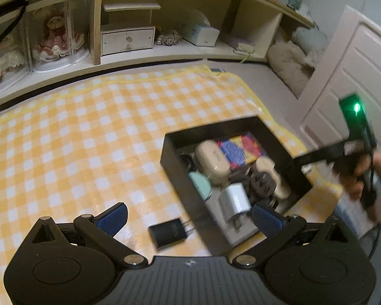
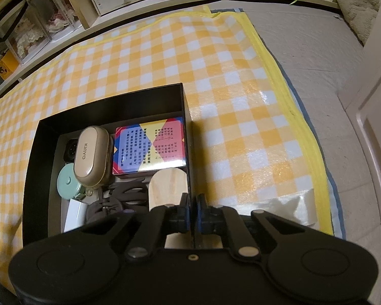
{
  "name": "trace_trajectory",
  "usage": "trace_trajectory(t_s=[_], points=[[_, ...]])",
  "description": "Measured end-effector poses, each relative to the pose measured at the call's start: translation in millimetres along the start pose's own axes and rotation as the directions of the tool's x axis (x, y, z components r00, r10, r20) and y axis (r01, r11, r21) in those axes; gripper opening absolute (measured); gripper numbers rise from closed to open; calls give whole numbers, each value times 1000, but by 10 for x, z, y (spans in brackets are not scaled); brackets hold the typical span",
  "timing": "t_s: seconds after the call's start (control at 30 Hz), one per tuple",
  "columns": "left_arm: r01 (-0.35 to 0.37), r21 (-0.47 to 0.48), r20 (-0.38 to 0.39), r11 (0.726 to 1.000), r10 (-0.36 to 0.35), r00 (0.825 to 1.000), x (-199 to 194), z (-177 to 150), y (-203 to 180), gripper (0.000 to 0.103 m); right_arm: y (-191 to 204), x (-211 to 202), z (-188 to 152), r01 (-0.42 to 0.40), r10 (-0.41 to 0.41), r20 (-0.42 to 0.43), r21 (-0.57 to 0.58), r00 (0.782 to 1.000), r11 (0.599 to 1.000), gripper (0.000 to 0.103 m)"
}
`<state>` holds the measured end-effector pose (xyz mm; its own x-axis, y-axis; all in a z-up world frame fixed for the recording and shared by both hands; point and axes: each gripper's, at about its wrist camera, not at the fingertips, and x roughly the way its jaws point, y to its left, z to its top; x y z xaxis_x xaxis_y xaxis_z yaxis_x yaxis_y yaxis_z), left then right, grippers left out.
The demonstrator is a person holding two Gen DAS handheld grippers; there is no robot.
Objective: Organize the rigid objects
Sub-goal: 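Open the left tool and lift it away from the tray, then reach the left tool to the black charger plug and grasp it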
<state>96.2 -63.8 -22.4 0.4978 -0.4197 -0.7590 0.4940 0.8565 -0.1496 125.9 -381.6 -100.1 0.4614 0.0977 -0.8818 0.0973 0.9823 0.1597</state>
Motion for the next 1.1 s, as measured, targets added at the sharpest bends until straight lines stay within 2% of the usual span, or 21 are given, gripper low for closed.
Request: trace_trajectory(t_s=[0.07, 0.13, 0.23, 0.3, 0.5, 0.87, 1.03, 1.1], points=[[3, 34, -14, 999, -3, 1000, 21, -73, 36, 98, 0, -4, 3, 4, -4, 0, -3, 1000, 1000, 6], [10, 60, -41, 998, -7, 999, 72, -136, 76, 84, 2, -10, 1, 9, -9, 0, -5, 1000, 1000, 6], [11, 99, -83, 995, -3, 997, 192, -229, 111, 70, 7, -15, 0, 12, -12, 1, -4, 1000, 1000, 6], [12, 132, -112, 991, 2, 994, 288, -295, 99, 66, 14, -18, 0, 15, -15, 1, -7, 1000, 1000, 5], [-2, 207, -132, 978, 30, 991, 487, -424, 41, 66, 24, -21, 3, 18, -18, 0, -7, 1000, 1000, 5], [-41, 230, -51, 972, 54, 997, 651, -385, 77, 66, 27, -20, 11, 18, -18, -4, -6, 1000, 1000, 6], [-40, 242, -63, 969, 56, 996, 750, -399, 54, 66, 28, -20, 12, 18, -18, -4, -6, 1000, 1000, 6], [-48, 243, -71, 969, 68, 995, 774, -400, 52, 58, 30, -21, 12, 19, -19, -4, -6, 1000, 1000, 6]])
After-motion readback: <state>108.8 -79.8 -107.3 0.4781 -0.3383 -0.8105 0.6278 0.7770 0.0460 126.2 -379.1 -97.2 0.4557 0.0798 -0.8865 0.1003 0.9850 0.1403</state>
